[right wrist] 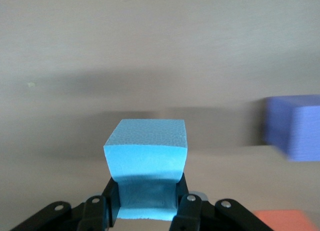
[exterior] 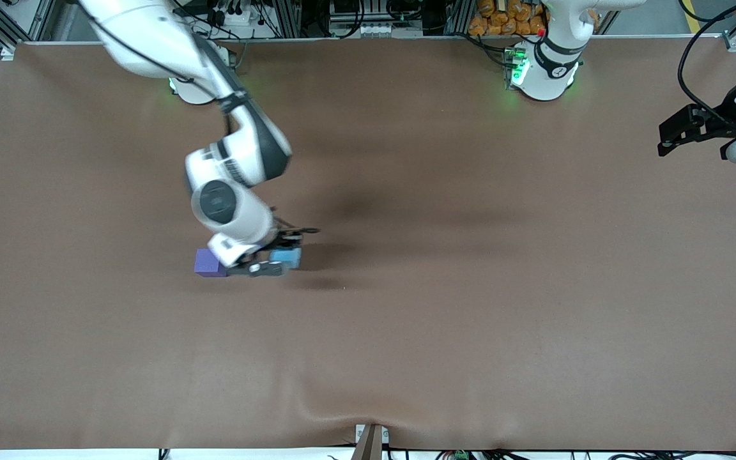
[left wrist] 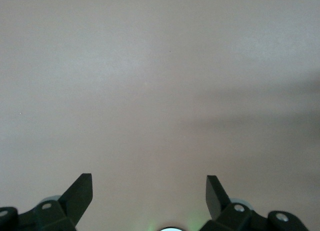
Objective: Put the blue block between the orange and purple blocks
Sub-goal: 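Carry the light-blue cube with the right gripper toward the purple cube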
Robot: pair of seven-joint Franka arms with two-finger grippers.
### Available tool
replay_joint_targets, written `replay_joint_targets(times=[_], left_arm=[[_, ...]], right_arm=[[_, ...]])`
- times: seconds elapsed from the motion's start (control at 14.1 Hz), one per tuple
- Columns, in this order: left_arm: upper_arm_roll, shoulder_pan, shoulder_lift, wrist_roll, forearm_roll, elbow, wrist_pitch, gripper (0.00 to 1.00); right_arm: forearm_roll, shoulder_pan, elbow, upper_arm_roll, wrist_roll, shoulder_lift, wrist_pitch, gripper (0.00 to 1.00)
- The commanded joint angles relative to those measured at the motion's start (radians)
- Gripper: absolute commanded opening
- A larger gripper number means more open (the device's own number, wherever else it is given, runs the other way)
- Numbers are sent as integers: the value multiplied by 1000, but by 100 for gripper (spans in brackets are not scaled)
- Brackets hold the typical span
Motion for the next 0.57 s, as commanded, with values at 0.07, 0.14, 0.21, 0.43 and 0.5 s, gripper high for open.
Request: replay_joint_targets(times=[0.07, 0.14, 0.21, 0.43, 0.5], left_arm=[[-5, 7, -5, -12, -17, 10, -14, 100], [-5, 7, -5, -12, -17, 10, -14, 100], [-5, 7, -5, -12, -17, 10, -14, 100], [-5, 7, -5, -13, -17, 7, -14, 100], [-5, 7, -5, -13, -17, 7, -14, 100]], right_arm=[[1, -75, -25, 24, -84, -63, -108, 0], [1, -96, -26, 24, -98, -73, -141, 0], [1, -109, -32, 23, -136, -86, -160, 0], [1, -170, -104, 23, -226, -130, -155, 0], [1, -182, -126, 23, -239, -135, -149, 0]])
